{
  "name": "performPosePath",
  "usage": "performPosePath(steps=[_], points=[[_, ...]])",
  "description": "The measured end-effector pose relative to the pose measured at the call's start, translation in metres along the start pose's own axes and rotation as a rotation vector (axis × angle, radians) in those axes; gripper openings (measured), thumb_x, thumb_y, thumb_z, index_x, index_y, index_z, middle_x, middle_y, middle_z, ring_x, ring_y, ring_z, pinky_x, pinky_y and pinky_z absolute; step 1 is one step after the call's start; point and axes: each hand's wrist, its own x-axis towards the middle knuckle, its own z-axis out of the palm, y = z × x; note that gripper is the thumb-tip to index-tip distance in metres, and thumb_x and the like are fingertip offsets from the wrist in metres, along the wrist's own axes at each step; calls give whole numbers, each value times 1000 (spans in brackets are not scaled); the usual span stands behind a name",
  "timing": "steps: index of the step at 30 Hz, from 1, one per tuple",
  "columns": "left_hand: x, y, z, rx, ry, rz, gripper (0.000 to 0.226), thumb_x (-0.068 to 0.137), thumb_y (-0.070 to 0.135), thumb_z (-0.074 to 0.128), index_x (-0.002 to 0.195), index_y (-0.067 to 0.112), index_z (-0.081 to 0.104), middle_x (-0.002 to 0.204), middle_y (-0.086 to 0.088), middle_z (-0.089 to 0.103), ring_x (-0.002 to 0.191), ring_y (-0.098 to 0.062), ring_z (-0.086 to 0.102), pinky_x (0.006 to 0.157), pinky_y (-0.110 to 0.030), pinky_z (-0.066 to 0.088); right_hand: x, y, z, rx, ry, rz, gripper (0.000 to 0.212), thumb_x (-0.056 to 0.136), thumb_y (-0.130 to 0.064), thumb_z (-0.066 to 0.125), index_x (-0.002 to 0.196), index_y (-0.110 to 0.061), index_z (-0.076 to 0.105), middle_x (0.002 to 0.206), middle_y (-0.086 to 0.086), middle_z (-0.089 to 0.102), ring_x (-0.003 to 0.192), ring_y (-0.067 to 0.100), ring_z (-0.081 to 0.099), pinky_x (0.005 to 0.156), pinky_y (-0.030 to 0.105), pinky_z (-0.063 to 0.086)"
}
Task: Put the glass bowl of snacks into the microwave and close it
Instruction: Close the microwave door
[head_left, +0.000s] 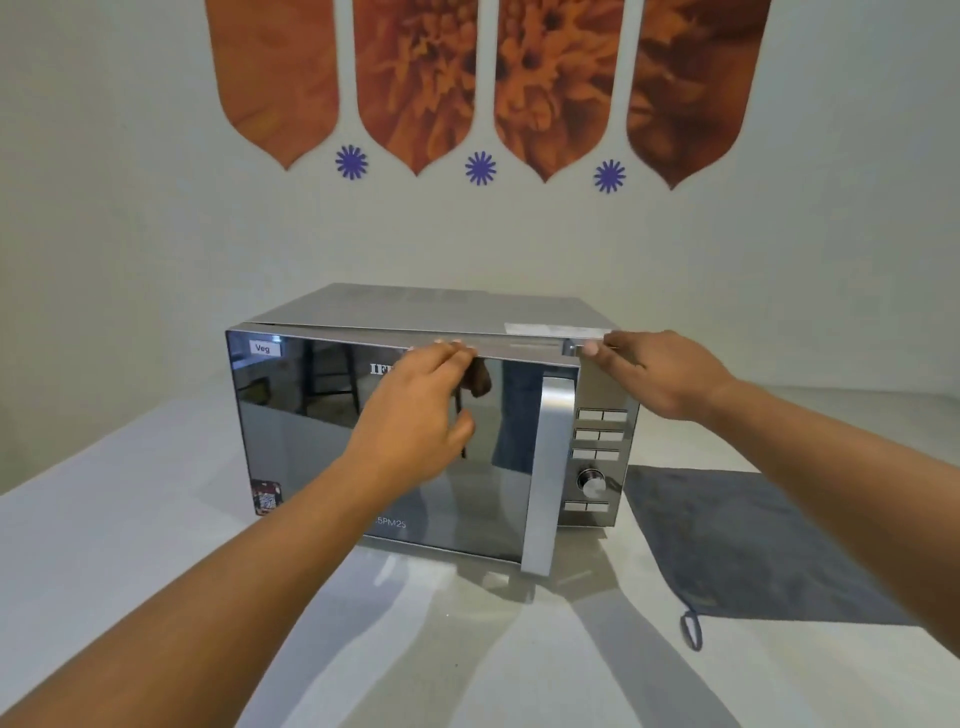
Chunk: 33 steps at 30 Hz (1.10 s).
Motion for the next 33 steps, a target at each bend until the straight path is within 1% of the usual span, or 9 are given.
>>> performPosePath(steps=[4, 6, 9, 13, 18, 21, 25, 30, 33], points=[[15, 2, 15, 51, -2, -31, 62, 84, 24, 62, 143, 16, 41, 146, -1, 44, 132, -23, 39, 109, -32, 33, 9, -1, -5, -127, -53, -28, 111, 60, -99, 9, 110, -18, 67, 86, 5, 70, 84, 25, 64, 76, 38, 54], [21, 3, 21, 72, -2, -44, 63, 84, 23, 61, 143, 15, 40, 146, -2, 44, 133, -24, 38, 109, -32, 32, 9, -2, -4, -210, -37, -26, 114, 52, -103, 17, 108, -17, 66, 77, 1, 67, 77, 23, 64, 71, 36, 54], [26, 5, 26, 107, 20, -61, 60, 83, 21, 61, 141, 14, 44, 141, -2, 48, 128, -25, 42, 101, -34, 39, 8, -1, 11, -360, 79, -50, 112, 48, -103, 26, 110, -16, 60, 90, 2, 69, 80, 27, 63, 65, 35, 51], [26, 5, 29, 136, 34, -69, 63, 82, 21, 63, 142, 14, 43, 142, -2, 48, 128, -24, 43, 99, -35, 42, 7, 5, 28, -302, 169, -42, 109, 50, -101, 29, 114, -17, 57, 108, 2, 69, 95, 27, 65, 69, 36, 51], [29, 7, 32, 147, 50, -74, 61, 82, 21, 63, 140, 13, 44, 140, -4, 50, 126, -25, 44, 102, -36, 40, 7, 5, 32, -305, 224, -40, 102, 56, -98, 33, 111, -16, 58, 107, 3, 68, 94, 27, 64, 68, 35, 48], [31, 4, 35, 151, 49, -64, 63, 80, 19, 63, 140, 12, 45, 140, -6, 50, 126, -27, 45, 103, -37, 39, 5, 2, 33, -309, 241, -20, 97, 61, -94, 37, 112, -15, 57, 108, 5, 67, 97, 28, 63, 72, 36, 48], [39, 3, 37, 162, 35, -70, 63, 80, 21, 63, 140, 11, 44, 139, -7, 50, 126, -28, 44, 104, -37, 38, 2, -4, 35, -316, 258, 15, 91, 69, -87, 45, 119, -12, 55, 116, 7, 66, 105, 29, 61, 83, 38, 50], [38, 0, 41, 177, 32, -63, 67, 79, 27, 63, 141, 13, 42, 139, -6, 48, 126, -27, 43, 104, -40, 37, -1, -5, 36, -279, 254, 37, 94, 69, -87, 43, 125, -12, 52, 124, 8, 64, 114, 29, 58, 93, 39, 48], [36, 2, 40, 182, 2, -55, 75, 77, 34, 64, 144, 13, 35, 144, -7, 42, 133, -28, 36, 110, -42, 32, -3, -3, 41, -245, 237, 24, 96, 74, -85, 40, 133, -10, 47, 136, 11, 57, 126, 29, 51, 106, 41, 41]])
